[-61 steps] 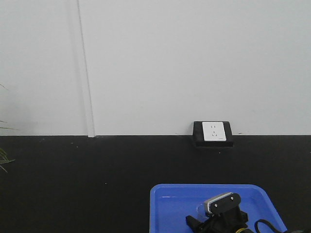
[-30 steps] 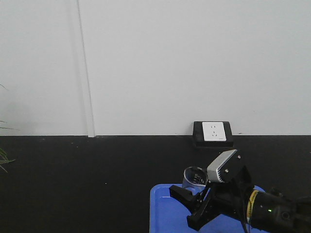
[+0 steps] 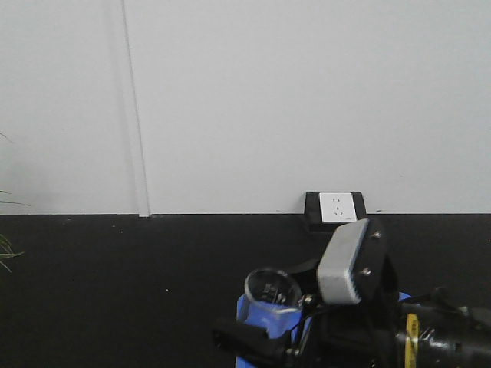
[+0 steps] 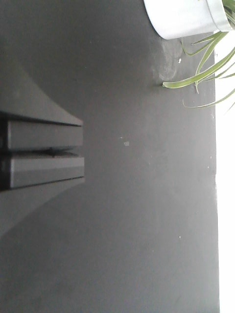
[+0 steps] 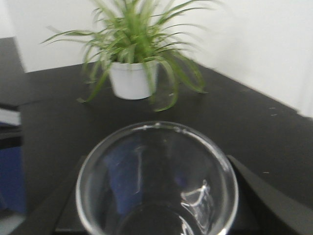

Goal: Move beaker to silver tray on left bench
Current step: 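Close the right gripper on the beaker and lift it out of the tray, then hold the beaker in the right gripper while the base drives to the other bench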

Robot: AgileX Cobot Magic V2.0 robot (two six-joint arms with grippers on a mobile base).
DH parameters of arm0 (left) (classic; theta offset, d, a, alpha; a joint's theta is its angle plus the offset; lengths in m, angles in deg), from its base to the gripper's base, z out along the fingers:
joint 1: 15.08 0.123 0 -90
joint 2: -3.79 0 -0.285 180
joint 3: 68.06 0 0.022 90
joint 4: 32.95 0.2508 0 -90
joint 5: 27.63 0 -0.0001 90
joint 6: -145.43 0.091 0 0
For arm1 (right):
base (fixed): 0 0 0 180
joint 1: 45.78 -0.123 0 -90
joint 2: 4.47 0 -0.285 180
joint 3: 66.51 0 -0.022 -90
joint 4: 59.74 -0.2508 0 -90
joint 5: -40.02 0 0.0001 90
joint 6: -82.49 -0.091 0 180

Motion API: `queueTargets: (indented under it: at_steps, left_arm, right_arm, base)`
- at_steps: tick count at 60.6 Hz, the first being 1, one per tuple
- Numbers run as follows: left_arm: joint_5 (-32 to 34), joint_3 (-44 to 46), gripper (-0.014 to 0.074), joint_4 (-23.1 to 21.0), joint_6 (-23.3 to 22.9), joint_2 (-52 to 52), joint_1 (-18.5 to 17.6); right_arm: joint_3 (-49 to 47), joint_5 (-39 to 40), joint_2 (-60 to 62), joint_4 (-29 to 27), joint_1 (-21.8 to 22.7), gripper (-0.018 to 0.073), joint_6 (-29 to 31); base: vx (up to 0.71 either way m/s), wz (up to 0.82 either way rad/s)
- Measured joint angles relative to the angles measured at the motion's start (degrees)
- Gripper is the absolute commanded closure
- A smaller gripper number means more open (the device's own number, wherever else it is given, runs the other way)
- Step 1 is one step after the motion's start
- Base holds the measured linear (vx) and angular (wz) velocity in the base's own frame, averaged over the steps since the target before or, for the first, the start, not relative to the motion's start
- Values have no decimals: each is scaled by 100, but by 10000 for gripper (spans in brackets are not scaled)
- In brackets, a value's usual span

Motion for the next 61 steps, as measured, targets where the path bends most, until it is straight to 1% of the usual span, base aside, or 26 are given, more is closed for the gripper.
queueTargets:
  at_steps: [7,12,61]
  left_arm:
    - [0,0,595,0,0,0,0]
    - [0,0,595,0,0,0,0]
    - [0,0,595,0,0,0,0]
  right_arm:
    - [11,-460,0,13,-490,573,-22]
    - [11,-548,0,13,-623,573,-22]
    - [11,-532,0,13,-656,573,-22]
  base:
    - [0,0]
    - [0,0]
    - [0,0]
